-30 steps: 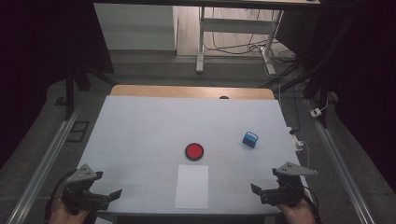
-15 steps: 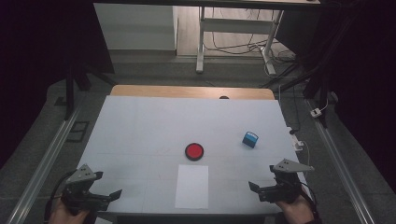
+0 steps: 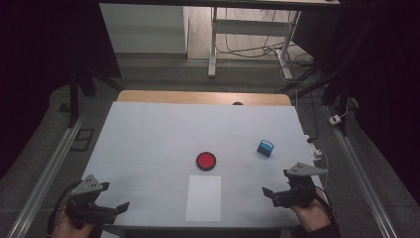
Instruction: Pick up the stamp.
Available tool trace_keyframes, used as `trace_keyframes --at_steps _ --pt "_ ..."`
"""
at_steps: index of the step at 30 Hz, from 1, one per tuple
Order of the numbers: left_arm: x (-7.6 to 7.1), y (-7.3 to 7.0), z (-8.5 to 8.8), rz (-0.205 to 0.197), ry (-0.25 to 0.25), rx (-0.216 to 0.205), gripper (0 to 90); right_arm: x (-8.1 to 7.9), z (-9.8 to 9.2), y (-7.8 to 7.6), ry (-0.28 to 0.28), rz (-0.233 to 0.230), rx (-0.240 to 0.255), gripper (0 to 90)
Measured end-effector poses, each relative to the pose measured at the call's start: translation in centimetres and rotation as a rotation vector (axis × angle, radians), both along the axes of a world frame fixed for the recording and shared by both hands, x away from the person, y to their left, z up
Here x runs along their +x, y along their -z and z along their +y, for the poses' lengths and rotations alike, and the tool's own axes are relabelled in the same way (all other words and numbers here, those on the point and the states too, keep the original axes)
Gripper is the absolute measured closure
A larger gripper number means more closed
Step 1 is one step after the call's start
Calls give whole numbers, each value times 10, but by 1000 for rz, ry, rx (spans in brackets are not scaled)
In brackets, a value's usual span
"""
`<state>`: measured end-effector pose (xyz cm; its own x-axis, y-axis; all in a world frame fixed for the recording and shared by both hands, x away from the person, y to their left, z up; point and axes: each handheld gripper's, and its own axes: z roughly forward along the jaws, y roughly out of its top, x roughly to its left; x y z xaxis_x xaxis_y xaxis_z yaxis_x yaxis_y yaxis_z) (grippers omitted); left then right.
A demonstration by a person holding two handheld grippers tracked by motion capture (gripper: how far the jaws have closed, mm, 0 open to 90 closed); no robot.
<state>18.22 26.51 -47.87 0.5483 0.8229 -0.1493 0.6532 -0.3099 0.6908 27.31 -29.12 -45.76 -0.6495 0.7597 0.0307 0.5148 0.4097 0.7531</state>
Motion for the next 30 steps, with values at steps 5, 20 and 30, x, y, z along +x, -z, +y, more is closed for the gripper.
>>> trace_keyframes --at_steps 5,20,30 --pt "0 0 0 3 -3 3 29 4 1 0 -3 1 4 0" --pt "0 0 0 1 -1 4 25 32 12 -3 -20 15 -14 0" --pt "0 0 -1 2 4 10 24 56 10 -4 3 47 8 0"
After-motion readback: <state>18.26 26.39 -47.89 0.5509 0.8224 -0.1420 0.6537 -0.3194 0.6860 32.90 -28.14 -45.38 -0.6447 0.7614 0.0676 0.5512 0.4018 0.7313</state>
